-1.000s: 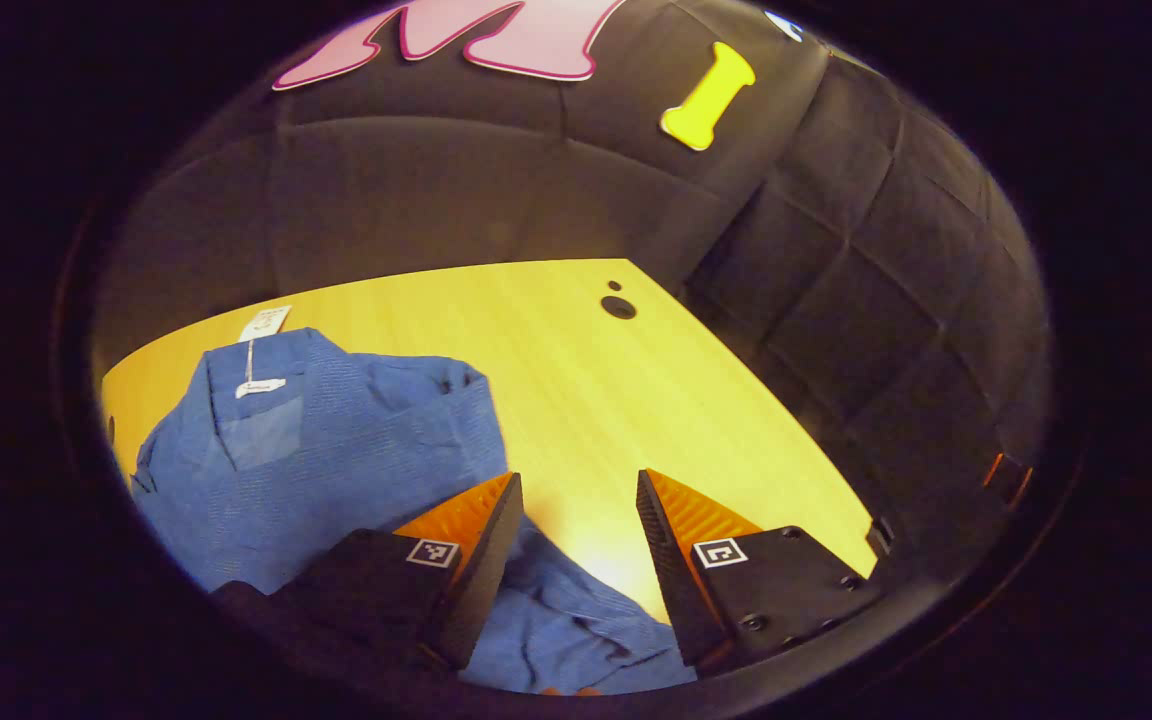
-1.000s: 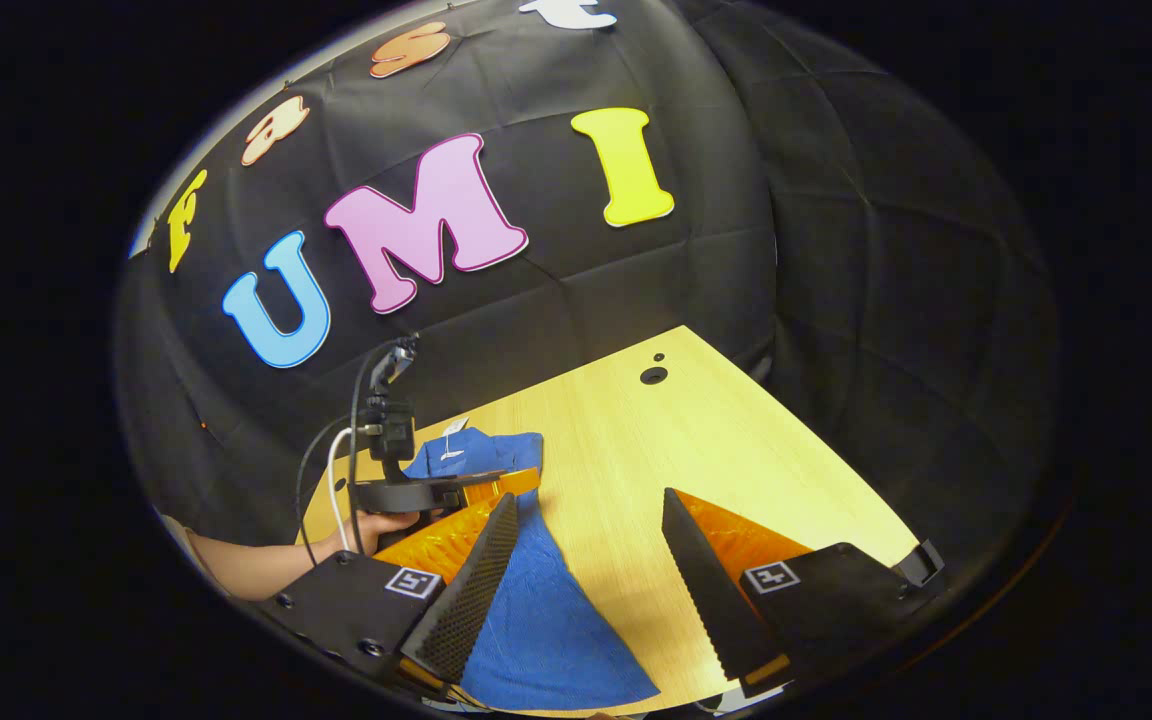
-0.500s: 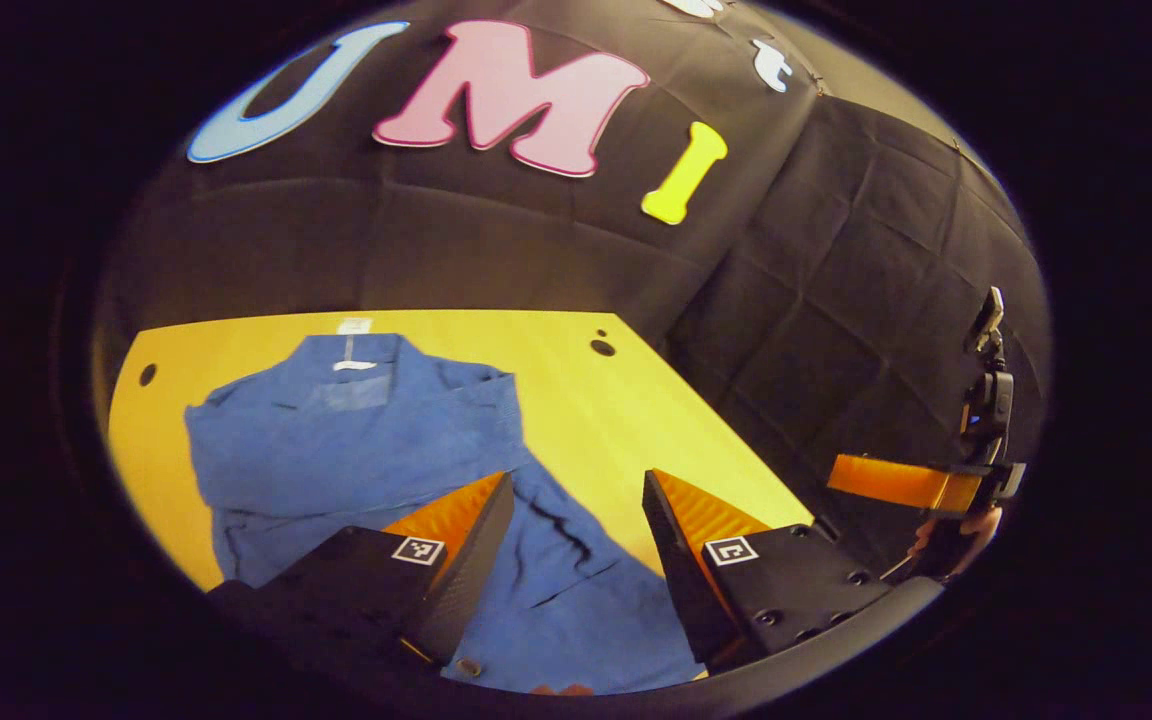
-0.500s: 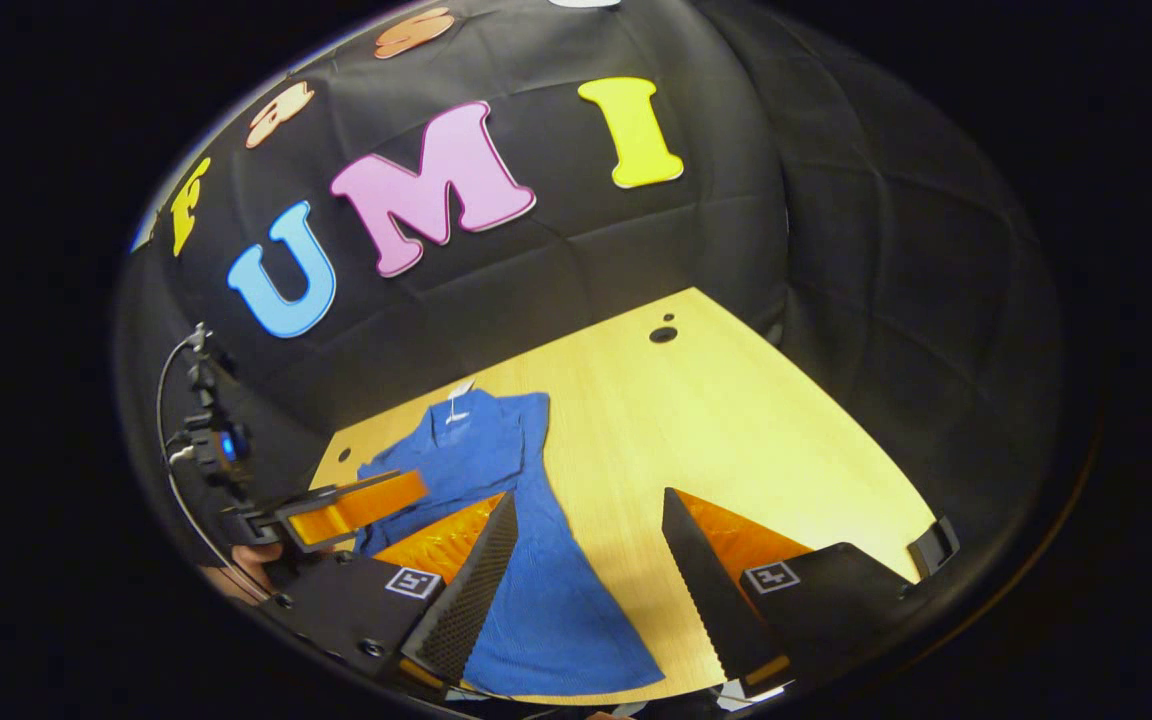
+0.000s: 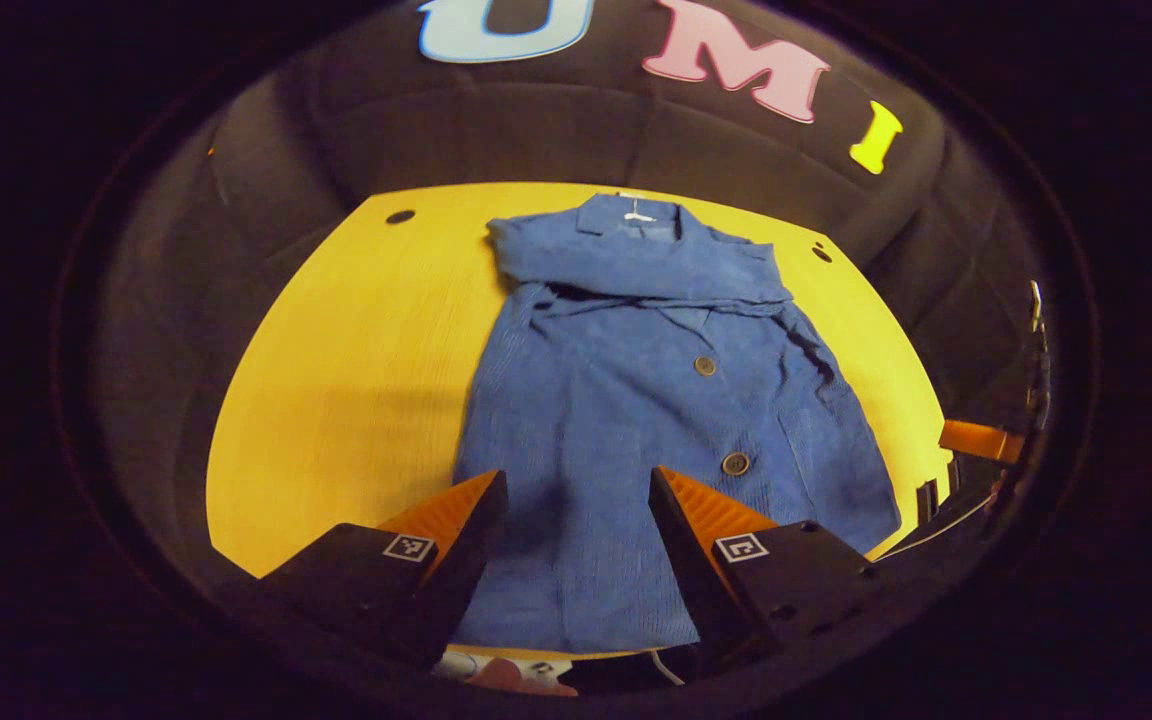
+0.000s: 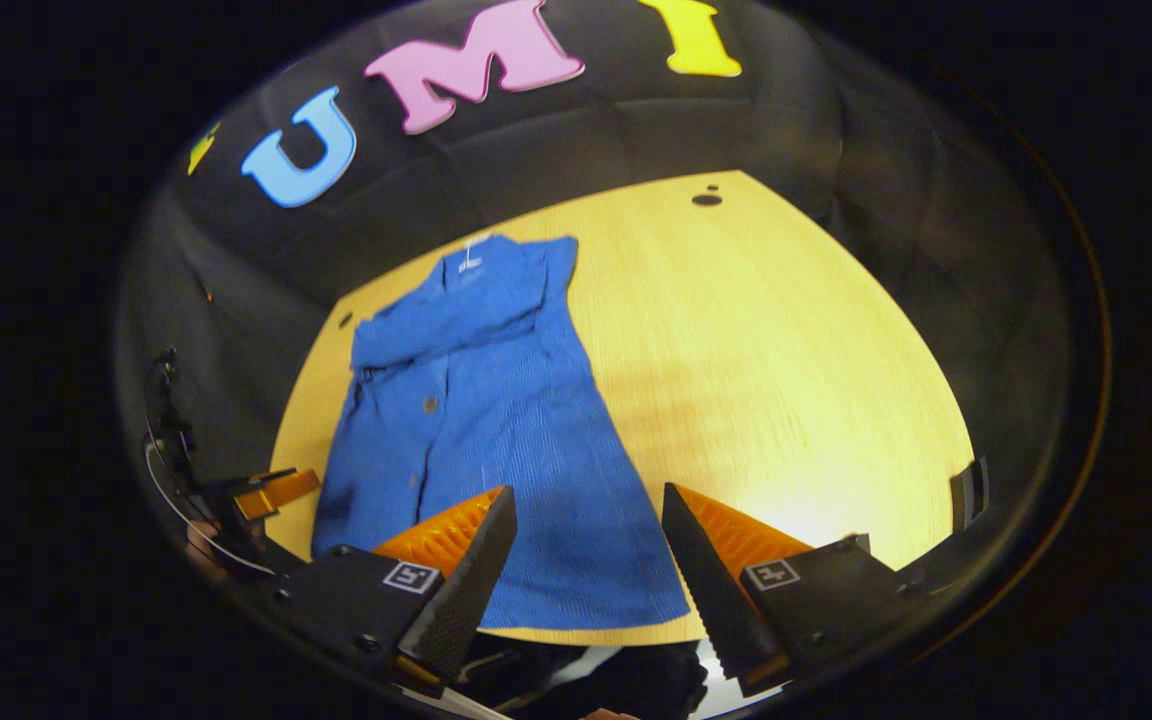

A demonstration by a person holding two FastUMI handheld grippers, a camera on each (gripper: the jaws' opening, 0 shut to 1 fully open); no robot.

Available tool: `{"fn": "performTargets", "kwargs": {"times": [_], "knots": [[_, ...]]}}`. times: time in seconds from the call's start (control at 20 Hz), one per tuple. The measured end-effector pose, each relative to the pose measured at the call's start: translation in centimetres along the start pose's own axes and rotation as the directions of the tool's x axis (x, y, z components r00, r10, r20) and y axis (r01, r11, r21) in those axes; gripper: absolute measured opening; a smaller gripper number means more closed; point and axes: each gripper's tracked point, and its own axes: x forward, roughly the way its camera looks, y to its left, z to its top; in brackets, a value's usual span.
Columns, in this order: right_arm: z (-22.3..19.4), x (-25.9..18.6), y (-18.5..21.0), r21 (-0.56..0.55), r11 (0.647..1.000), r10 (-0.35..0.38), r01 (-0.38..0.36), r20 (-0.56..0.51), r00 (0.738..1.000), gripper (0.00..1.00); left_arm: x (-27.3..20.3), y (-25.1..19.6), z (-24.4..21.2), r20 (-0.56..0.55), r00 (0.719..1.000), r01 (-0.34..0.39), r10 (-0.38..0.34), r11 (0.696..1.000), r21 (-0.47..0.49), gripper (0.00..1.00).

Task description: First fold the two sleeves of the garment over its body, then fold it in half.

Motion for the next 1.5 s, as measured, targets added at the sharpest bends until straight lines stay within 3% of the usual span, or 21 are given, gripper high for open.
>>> {"fn": "performTargets", "kwargs": {"times": [0.05, 0.1, 0.15, 0.2, 0.6, 0.65, 0.7, 0.75, 0.8, 0.9, 0.95, 1.05, 1.1, 1.2, 1.25, 1.3, 1.35, 1.4, 1.45, 1.5], "knots": [[-1.0, 0.5, -0.2, -0.016, 1.000, -0.017, 0.017, -0.031, 0.999, 0.86, 0.1, 0.5, -0.8, -0.025, 1.000, 0.005, -0.006, 1.000, -0.026, 0.84], [-2.2, 0.9, -0.5, -0.028, 0.999, -0.033, 0.032, -0.061, 0.998, 0.96, 0.4, 0.8, -1.9, -0.060, 0.998, 0.011, -0.013, 0.999, -0.042, 0.84], [-2.9, 1.2, -0.5, -0.028, 0.999, -0.040, 0.038, -0.080, 0.996, 0.87, 0.3, 1.3, -2.9, -0.093, 0.996, 0.007, -0.012, 0.998, -0.056, 0.84], [-3.8, 1.5, -0.6, -0.024, 0.999, -0.045, 0.043, -0.100, 0.994, 0.96, 0.5, 1.8, -3.7, -0.116, 0.993, -0.003, -0.004, 0.998, -0.065, 0.84], [-6.8, 2.3, -2.9, -0.057, 0.989, -0.141, 0.133, -0.178, 0.974, 0.96, 1.0, 5.2, -8.1, -0.263, 0.962, -0.095, 0.080, 0.995, -0.045, 0.84], [-7.1, 2.3, -3.4, -0.065, 0.987, -0.155, 0.146, -0.183, 0.971, 0.96, 1.0, 5.2, -8.4, -0.269, 0.959, -0.101, 0.088, 0.994, -0.032, 0.84], [-7.4, 2.3, -3.7, -0.073, 0.986, -0.163, 0.151, -0.195, 0.967, 0.87, 1.1, 5.4, -8.7, -0.274, 0.956, -0.111, 0.100, 0.994, -0.022, 0.85], [-7.7, 2.4, -3.8, -0.081, 0.984, -0.170, 0.157, -0.201, 0.965, 0.96, 1.2, 5.5, -8.9, -0.277, 0.955, -0.117, 0.108, 0.993, -0.016, 0.84], [-7.8, 2.5, -4.2, -0.091, 0.983, -0.177, 0.162, -0.201, 0.963, 0.87, 1.2, 5.6, -8.8, -0.270, 0.956, -0.121, 0.113, 0.993, -0.013, 0.85], [-8.3, 2.6, -4.6, -0.108, 0.980, -0.188, 0.168, -0.214, 0.959, 0.87, 1.2, 6.2, -8.5, -0.257, 0.957, -0.142, 0.134, 0.990, -0.014, 0.84], [-8.5, 2.7, -4.6, -0.108, 0.980, -0.187, 0.166, -0.225, 0.956, 0.96, 1.2, 6.5, -8.6, -0.259, 0.956, -0.151, 0.141, 0.988, -0.019, 0.84], [-8.8, 2.9, -4.5, -0.110, 0.982, -0.178, 0.155, -0.239, 0.955, 0.96, 0.8, 7.3, -8.9, -0.273, 0.951, -0.160, 0.142, 0.986, -0.042, 0.85], [-8.9, 3.0, -4.5, -0.119, 0.981, -0.176, 0.151, -0.242, 0.954, 0.87, 0.7, 7.7, -9.0, -0.277, 0.950, -0.166, 0.145, 0.985, -0.053, 0.85], [-9.1, 3.3, -4.5, -0.138, 0.978, -0.184, 0.153, -0.245, 0.952, 0.87, 0.8, 7.6, -9.8, -0.303, 0.945, -0.151, 0.120, 0.985, -0.079, 0.84], [-9.3, 3.4, -4.5, -0.141, 0.978, -0.187, 0.155, -0.256, 0.948, 0.96, 0.7, 7.4, -9.5, -0.304, 0.944, -0.156, 0.127, 0.985, -0.075, 0.84], [-9.5, 3.5, -4.5, -0.142, 0.978, -0.189, 0.155, -0.263, 0.946, 0.96, 1.0, 7.2, -9.8, -0.304, 0.946, -0.142, 0.117, 0.988, -0.061, 0.87], [-9.5, 3.6, -4.6, -0.145, 0.977, -0.192, 0.157, -0.266, 0.945, 0.87, 0.9, 7.1, -9.8, -0.310, 0.943, -0.146, 0.124, 0.988, -0.051, 0.84], [-9.6, 3.7, -4.8, -0.150, 0.975, -0.199, 0.163, -0.270, 0.942, 0.87, 1.0, 7.3, -9.7, -0.317, 0.939, -0.152, 0.132, 0.988, -0.037, 0.84], [-9.7, 3.7, -4.9, -0.152, 0.974, -0.204, 0.167, -0.275, 0.940, 0.96, 1.0, 7.1, -9.9, -0.320, 0.938, -0.153, 0.137, 0.988, -0.026, 0.84], [-9.9, 3.8, -5.1, -0.153, 0.973, -0.209, 0.172, -0.280, 0.937, 0.87, 1.0, 6.9, -9.8, -0.322, 0.937, -0.150, 0.137, 0.989, -0.015, 0.84]]}}
